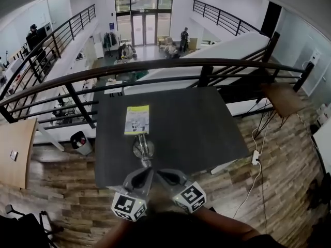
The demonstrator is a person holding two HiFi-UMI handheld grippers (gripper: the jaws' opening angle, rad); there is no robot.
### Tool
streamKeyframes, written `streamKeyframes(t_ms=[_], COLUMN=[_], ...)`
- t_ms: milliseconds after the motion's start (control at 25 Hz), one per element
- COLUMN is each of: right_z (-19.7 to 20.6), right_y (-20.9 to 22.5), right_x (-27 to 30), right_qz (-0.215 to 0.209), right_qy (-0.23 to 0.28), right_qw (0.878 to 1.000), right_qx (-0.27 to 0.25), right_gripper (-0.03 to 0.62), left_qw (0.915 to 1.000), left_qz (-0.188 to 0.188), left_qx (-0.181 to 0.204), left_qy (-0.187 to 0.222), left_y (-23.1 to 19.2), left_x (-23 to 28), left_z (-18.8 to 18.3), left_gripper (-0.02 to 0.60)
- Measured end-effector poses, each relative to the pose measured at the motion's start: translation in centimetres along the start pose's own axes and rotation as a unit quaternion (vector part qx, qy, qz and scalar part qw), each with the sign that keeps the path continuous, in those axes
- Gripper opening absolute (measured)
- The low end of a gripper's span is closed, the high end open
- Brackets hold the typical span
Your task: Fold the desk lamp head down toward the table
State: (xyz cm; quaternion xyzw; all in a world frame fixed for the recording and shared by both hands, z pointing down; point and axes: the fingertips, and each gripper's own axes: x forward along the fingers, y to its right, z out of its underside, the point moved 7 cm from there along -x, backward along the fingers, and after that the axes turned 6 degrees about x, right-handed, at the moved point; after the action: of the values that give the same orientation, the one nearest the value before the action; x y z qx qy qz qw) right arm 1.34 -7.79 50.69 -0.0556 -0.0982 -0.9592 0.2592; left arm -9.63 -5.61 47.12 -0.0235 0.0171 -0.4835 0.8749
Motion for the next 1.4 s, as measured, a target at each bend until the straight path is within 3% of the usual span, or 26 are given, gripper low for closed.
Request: streamKeyframes(t_ms=[760,1400], right_z=[4.2,5.0], right_y=[-3.2,-5.1], right_x=[-14.3,-16.5], right_qz=[-0.05,-0.065], right_qy=[0.008,0.013], right_qw=[0.998,0.998], right_qx=[0.027,0.018], right_gripper=[0.003,0.002], left_qw=[0.9982,0.9967], left_qz=[-0.059,-0.079], left_qx=[0.001,0.009], left_qy=[-0.015,-0.019], left_y=[15.5,18.2], left_x=[-4.5,-6.9], left_z=[3.6,4.0], left_gripper=[0.002,0.002])
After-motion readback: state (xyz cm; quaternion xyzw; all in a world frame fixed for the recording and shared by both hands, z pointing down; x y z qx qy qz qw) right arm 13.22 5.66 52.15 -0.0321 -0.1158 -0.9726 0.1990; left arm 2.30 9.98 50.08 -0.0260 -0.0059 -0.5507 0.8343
